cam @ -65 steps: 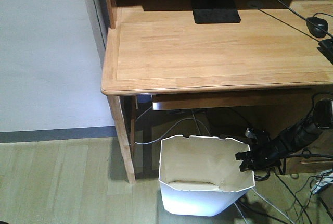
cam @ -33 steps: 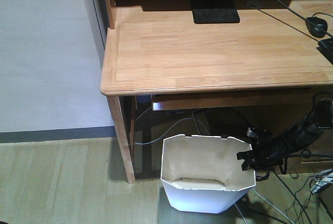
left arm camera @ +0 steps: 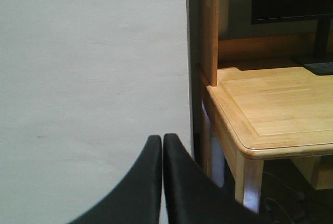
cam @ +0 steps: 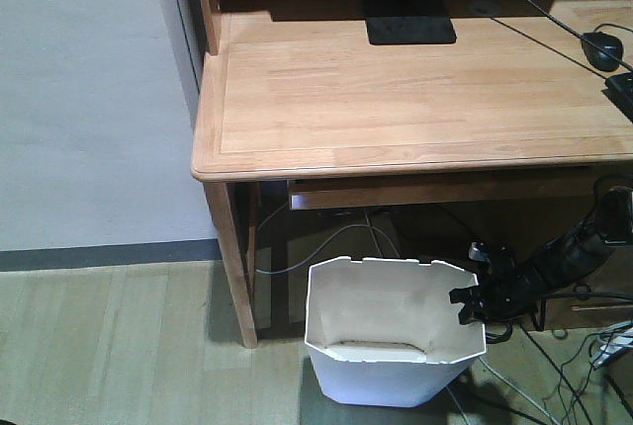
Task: Move trash bin to bedside with robot
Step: 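Hold the bin rim with the right gripper, adjusting the grip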
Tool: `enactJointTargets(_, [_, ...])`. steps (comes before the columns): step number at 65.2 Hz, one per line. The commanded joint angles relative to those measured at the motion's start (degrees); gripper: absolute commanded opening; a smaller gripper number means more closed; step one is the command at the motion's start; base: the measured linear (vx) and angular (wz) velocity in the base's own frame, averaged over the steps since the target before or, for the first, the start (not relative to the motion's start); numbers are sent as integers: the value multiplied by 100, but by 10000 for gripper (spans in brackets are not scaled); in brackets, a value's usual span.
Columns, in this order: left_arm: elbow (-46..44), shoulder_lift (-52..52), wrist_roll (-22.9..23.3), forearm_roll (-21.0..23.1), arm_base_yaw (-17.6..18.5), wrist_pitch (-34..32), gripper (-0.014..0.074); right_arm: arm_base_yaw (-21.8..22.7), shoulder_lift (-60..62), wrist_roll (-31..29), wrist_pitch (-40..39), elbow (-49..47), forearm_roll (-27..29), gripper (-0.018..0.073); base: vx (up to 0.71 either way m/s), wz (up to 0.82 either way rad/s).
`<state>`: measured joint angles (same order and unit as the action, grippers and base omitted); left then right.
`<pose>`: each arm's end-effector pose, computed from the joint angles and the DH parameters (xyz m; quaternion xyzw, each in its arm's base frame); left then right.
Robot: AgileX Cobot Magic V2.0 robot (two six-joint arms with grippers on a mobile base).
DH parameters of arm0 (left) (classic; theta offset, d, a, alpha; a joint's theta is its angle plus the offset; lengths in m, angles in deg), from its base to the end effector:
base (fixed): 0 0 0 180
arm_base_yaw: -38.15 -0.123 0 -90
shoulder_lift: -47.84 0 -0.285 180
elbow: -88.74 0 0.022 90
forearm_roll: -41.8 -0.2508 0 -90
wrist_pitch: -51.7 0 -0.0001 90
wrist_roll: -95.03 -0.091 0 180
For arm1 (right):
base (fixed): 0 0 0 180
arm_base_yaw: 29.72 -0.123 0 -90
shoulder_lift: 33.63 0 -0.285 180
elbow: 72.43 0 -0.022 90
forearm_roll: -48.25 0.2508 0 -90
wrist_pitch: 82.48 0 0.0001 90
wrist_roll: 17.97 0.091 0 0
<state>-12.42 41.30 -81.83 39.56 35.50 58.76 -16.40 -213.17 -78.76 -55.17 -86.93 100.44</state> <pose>0.0559 0.0030 0.1936 -0.0241 0.7216 0.0122 0.6918 0.3648 -0.0524 -0.1960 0.0162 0.9825 0.1848 0.0185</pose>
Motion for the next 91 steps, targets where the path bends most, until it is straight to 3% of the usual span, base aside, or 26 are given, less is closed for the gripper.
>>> enactJointTargets(1, [-119, 30, 25, 26, 0, -413, -6, 15, 478, -74, 792, -75, 248, -5, 0, 0])
enactJointTargets(72, [-119, 30, 25, 26, 0, -413, -6, 15, 478, -69, 781, -75, 268, -5, 0, 0])
enactJointTargets(91, [-119, 30, 25, 26, 0, -413, -6, 39, 650, -675, 1884, -76, 405, -5, 0, 0])
